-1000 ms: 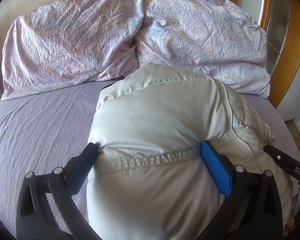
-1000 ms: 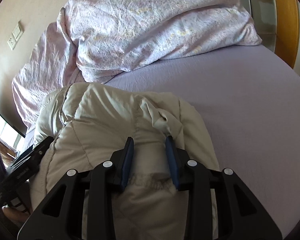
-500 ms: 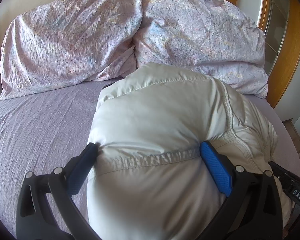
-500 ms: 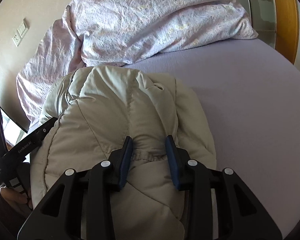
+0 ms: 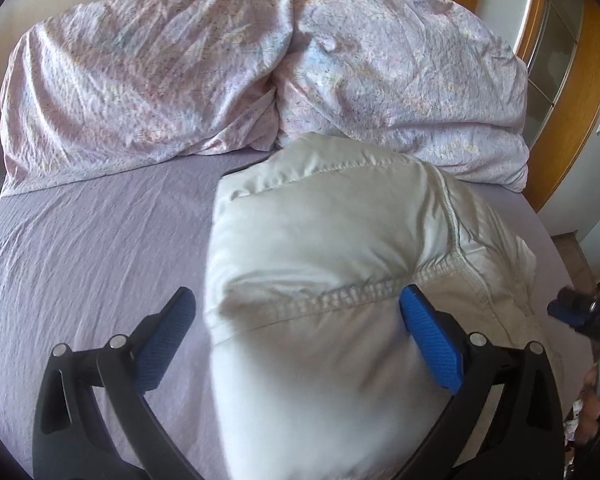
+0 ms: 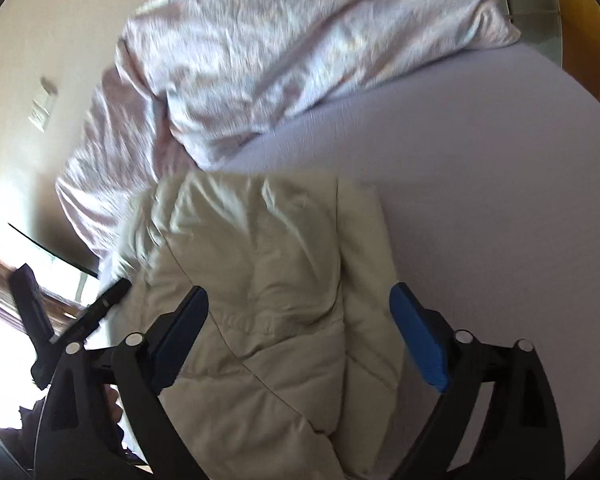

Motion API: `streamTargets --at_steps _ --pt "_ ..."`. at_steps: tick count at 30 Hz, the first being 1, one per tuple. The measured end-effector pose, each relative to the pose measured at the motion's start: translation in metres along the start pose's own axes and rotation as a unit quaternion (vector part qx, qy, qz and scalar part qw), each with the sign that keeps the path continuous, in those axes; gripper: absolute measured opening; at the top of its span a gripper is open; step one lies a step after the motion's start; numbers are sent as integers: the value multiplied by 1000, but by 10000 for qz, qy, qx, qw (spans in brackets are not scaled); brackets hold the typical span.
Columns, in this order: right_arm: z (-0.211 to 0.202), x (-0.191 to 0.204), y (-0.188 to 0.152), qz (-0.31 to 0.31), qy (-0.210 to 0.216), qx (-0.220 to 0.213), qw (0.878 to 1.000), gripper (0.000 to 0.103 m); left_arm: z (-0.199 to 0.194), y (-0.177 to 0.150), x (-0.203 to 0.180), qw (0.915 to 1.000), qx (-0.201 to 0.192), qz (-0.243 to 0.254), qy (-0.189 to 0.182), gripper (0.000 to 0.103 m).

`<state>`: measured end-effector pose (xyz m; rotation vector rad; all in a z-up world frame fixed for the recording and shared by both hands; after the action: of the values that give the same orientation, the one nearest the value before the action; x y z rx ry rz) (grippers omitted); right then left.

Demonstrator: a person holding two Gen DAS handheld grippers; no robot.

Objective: Fold large clothes

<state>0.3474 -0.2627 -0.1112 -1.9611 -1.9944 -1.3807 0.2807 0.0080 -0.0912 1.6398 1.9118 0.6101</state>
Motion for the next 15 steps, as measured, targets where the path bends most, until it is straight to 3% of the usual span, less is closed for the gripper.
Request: streamTargets --at_steps 2,6,15 --pt "1 -11 5 336 159 308 9988 101 -5 0 6 10000 18 16 22 101" --pt "17 -29 1 850 335 1006 9907 102 -14 0 14 10000 41 72 43 101" --pt "51 -31 -13 1308 690 1853 9715 102 -21 -4 26 9998 123 48 136 101"
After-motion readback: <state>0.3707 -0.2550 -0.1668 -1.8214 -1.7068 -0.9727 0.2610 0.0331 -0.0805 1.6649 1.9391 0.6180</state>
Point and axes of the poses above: each gripper's, at about its wrist camera, not at the fingertips, and z roughly the way its jaws point, x to its left, y to its top, the point moved 5 cm from there along z, roughly the way its jaws point, and after that the axes turned 2 degrees about z, right-handed, at the moved point
